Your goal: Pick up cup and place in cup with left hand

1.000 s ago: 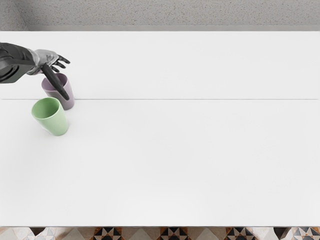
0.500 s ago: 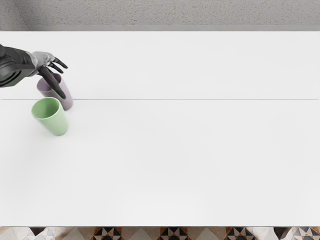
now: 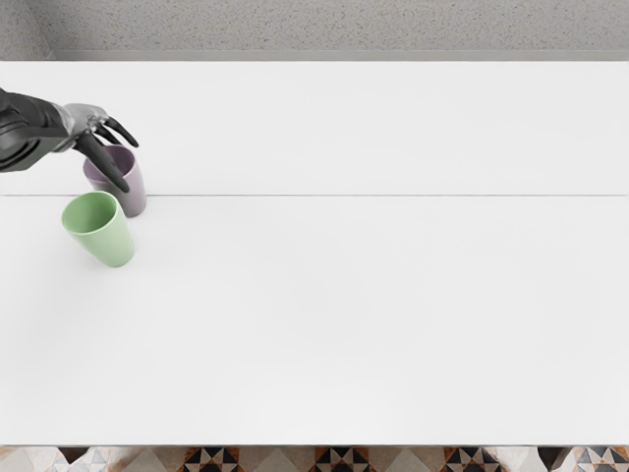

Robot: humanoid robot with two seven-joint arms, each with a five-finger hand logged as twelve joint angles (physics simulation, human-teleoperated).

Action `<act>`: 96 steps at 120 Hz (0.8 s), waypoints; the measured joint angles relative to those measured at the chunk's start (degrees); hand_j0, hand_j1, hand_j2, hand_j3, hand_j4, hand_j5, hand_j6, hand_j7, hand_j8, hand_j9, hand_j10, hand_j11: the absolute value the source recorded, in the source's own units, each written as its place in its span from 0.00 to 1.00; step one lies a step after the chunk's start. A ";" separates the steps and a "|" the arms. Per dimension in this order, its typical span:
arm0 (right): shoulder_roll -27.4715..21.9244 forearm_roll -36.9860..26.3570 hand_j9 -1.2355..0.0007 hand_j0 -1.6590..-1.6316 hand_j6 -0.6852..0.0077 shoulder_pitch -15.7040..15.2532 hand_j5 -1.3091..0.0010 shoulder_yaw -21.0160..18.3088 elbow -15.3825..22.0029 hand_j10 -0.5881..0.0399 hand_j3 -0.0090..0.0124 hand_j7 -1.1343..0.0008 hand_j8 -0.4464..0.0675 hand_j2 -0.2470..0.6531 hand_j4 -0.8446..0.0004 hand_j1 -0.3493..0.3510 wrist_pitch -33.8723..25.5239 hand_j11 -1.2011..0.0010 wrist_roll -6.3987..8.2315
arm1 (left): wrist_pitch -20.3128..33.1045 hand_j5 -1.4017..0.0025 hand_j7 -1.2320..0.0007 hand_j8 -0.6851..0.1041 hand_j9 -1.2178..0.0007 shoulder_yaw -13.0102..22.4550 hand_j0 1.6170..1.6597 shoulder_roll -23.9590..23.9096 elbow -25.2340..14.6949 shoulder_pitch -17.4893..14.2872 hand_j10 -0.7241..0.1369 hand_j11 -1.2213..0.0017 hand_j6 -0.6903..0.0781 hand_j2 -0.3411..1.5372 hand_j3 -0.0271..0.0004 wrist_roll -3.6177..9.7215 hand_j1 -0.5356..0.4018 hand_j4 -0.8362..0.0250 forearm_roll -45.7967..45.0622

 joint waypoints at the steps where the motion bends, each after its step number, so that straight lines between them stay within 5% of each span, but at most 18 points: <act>1: 0.00 0.00 1.00 0.04 0.99 0.00 1.00 0.00 0.00 0.94 0.42 1.00 0.87 0.27 1.00 0.00 0.00 1.00 0.00 | -0.04 0.57 0.51 0.49 0.51 0.00 0.91 0.00 0.00 0.00 0.44 0.51 0.37 0.25 0.99 0.00 0.46 0.45 -0.01; 84: 0.00 -0.02 1.00 0.04 0.99 0.00 1.00 -0.02 0.05 0.94 0.42 1.00 0.87 0.27 1.00 0.00 0.00 1.00 0.00 | -4.45 0.43 0.35 0.61 0.36 -1.24 0.80 1.08 -0.15 -3.93 0.52 0.37 0.48 0.23 0.99 0.04 0.48 0.35 -1.43; 96: 0.00 -0.03 1.00 0.04 0.99 0.00 1.00 -0.02 0.07 0.94 0.42 1.00 0.87 0.27 1.00 0.00 0.00 1.00 0.00 | -5.97 0.43 0.36 0.55 0.35 -1.36 0.80 1.65 -0.39 -5.50 0.52 0.37 0.47 0.23 0.99 0.03 0.48 0.35 -1.74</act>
